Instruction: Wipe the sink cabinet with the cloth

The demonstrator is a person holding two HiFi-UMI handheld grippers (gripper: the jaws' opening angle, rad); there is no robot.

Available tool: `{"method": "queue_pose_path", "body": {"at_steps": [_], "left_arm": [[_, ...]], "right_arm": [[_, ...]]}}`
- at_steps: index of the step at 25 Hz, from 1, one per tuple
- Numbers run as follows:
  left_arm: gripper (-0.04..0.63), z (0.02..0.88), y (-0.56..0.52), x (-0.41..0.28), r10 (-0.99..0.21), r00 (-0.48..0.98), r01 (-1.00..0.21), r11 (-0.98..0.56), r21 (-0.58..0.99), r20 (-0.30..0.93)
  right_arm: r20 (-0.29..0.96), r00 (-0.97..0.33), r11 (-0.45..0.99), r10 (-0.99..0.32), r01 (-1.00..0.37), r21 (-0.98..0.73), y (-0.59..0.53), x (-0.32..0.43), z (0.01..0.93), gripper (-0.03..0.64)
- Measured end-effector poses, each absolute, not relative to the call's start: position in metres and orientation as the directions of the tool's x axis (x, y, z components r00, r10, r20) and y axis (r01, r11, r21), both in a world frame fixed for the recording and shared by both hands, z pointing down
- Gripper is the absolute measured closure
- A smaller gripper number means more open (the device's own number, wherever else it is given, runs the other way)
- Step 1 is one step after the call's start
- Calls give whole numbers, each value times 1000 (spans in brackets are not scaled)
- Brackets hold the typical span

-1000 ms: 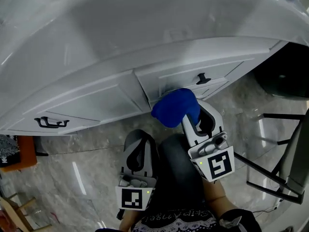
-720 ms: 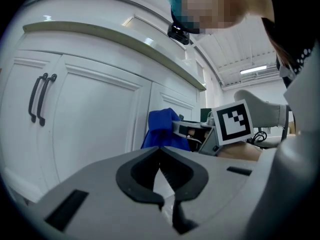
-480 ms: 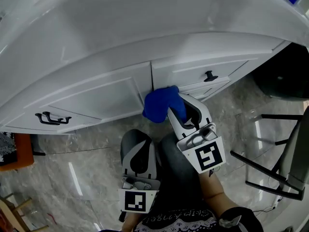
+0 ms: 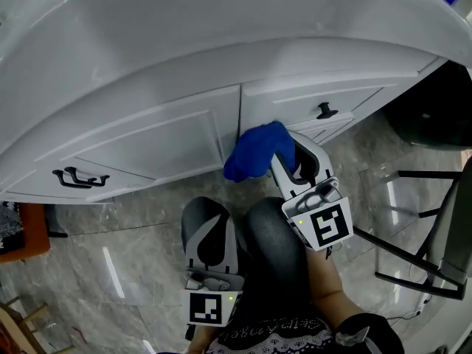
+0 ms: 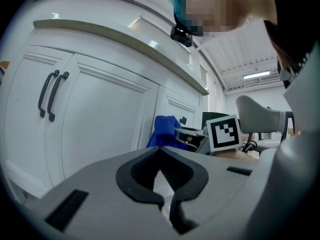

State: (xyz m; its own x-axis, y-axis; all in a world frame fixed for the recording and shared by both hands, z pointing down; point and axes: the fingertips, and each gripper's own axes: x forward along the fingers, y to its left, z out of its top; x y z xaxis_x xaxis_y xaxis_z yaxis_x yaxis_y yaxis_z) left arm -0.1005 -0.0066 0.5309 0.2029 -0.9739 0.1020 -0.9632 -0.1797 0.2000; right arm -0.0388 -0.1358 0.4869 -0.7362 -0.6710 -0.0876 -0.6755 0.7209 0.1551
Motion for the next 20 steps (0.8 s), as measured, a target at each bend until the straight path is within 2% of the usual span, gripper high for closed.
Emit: {"method": "queue_pose_path", "body": {"at_steps": [4,20], "left_arm": [[591,530,-9,-98,-971,218,-959,-195,206,96],[591,528,-25,-83,-962,257,-951,-234,202,96]], "right_arm": [[-80,-692,682,-718,-721,122,-148,-17,491,509],[-94,-673,668,-734,-740,81,-162,13,491,509]]}}
